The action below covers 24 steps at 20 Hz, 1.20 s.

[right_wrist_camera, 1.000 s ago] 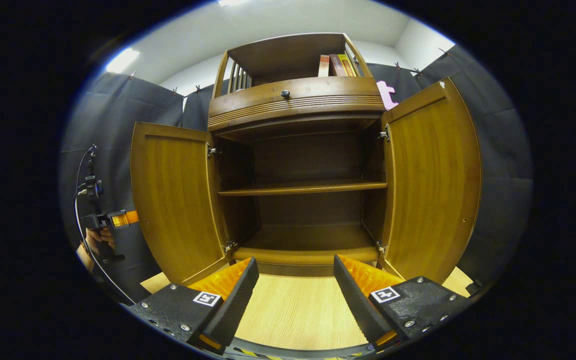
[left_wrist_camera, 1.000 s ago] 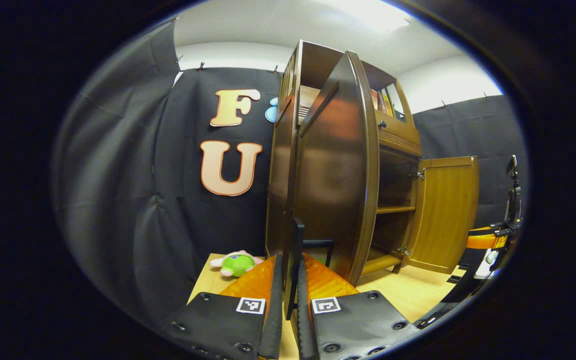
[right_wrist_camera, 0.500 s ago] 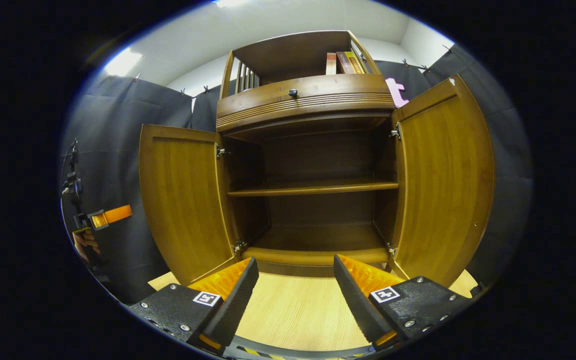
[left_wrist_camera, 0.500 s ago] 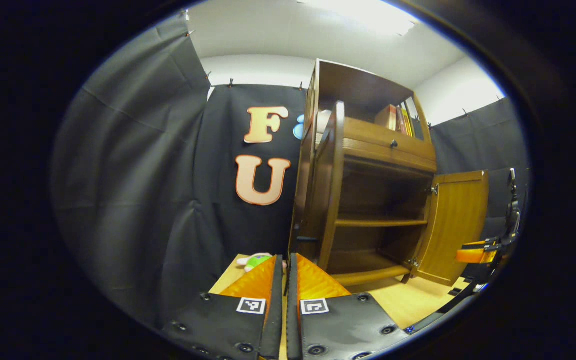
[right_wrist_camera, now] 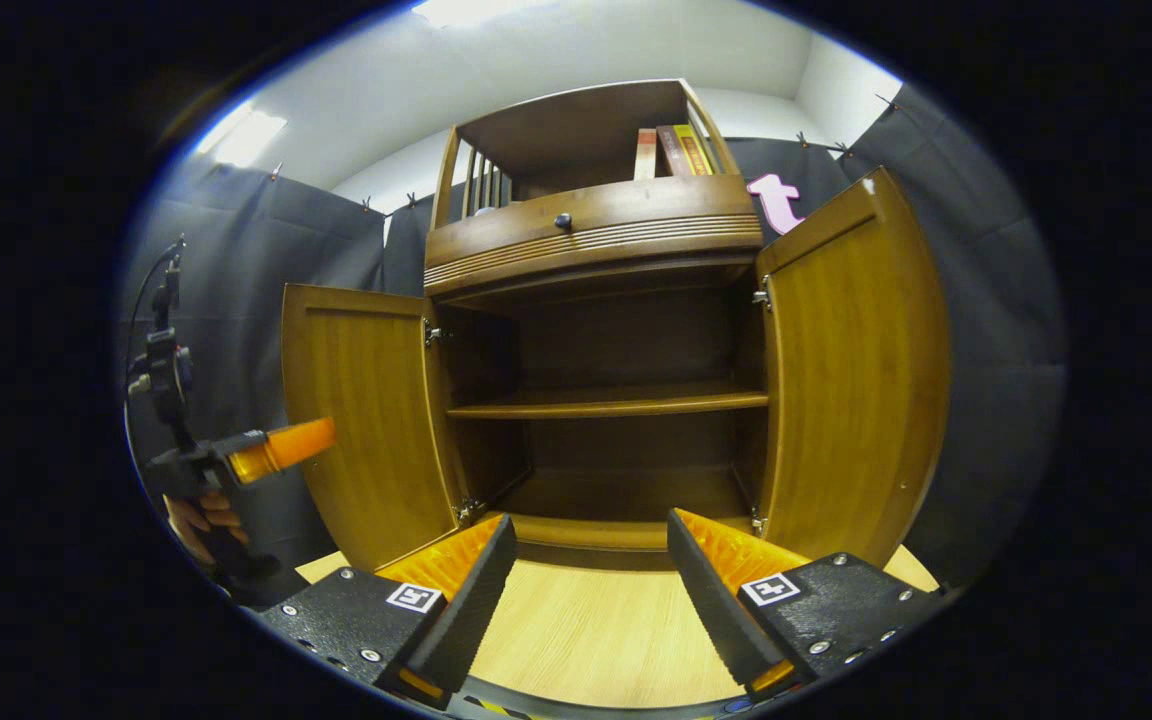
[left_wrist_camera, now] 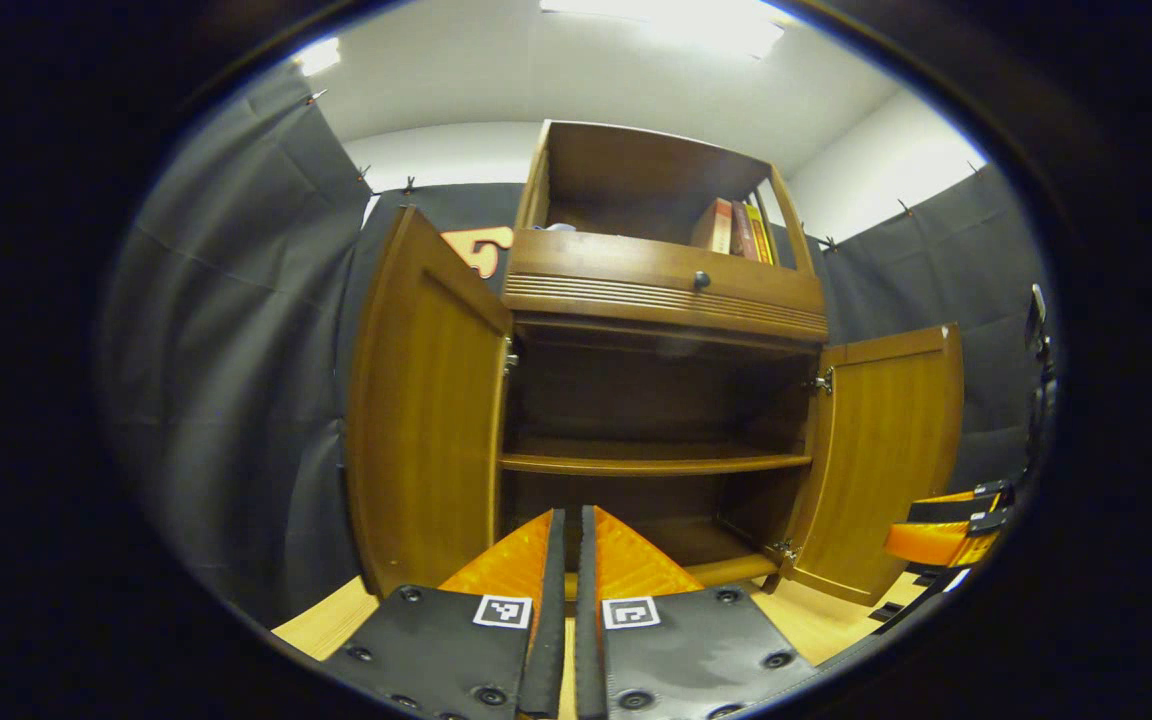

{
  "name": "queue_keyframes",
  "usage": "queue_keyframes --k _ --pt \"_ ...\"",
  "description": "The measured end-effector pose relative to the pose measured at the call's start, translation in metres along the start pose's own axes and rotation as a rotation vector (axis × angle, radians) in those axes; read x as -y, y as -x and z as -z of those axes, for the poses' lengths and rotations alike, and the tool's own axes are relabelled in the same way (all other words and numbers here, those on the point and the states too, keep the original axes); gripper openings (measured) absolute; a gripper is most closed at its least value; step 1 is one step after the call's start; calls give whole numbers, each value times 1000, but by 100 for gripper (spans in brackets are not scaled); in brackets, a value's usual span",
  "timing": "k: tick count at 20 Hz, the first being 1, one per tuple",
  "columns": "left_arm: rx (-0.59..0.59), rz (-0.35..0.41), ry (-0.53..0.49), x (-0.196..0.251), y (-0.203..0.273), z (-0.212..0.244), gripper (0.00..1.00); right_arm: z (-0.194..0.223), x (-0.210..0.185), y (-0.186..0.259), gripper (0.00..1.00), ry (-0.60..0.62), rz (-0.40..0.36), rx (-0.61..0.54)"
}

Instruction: Open the right door of the double-door shoe cabinet with the right hand, and open the left door with the left hand.

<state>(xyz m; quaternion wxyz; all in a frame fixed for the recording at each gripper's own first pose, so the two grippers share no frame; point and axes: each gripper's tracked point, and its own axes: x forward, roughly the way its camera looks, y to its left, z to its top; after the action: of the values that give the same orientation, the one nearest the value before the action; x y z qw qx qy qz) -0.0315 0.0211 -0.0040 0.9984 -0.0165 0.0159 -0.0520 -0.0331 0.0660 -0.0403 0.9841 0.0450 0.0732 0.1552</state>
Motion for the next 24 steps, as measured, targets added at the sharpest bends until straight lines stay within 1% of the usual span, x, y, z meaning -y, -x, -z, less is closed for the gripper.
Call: queue_keyframes --k 1,2,3,4,6,7,10,12,14,16,18,19,24 --pt "-1 3 -16 10 -4 6 15 2 6 5 93 3 12 -1" --pt "-7 10 -24 20 -7 10 15 4 14 9 93 10 26 -4" --pt "-20 29 -14 31 -9 17 15 5 21 13 93 15 39 -8" --pt "-37 56 12 44 -8 25 17 8 28 16 93 18 47 -11" --pt "-47 57 57 55 -12 36 29 9 39 21 93 27 63 -13" --pt "-42 42 66 55 -13 38 44 9 44 22 93 34 68 -12" --pt "-40 11 70 58 -18 42 69 7 54 18 93 49 65 -8" --pt "-32 -13 56 56 -20 41 82 5 57 16 93 48 59 -2" --pt "-29 -37 38 53 -22 41 99 4 58 12 93 38 53 6" --pt "-30 -55 26 50 -24 40 94 7 59 8 93 34 46 3" --pt "-36 -63 20 48 -25 42 99 10 60 7 93 40 45 0" --pt "-37 -62 16 47 -26 41 96 10 60 5 93 41 44 2" --pt "-8 -69 -24 44 -33 31 96 6 60 -2 93 31 46 17"
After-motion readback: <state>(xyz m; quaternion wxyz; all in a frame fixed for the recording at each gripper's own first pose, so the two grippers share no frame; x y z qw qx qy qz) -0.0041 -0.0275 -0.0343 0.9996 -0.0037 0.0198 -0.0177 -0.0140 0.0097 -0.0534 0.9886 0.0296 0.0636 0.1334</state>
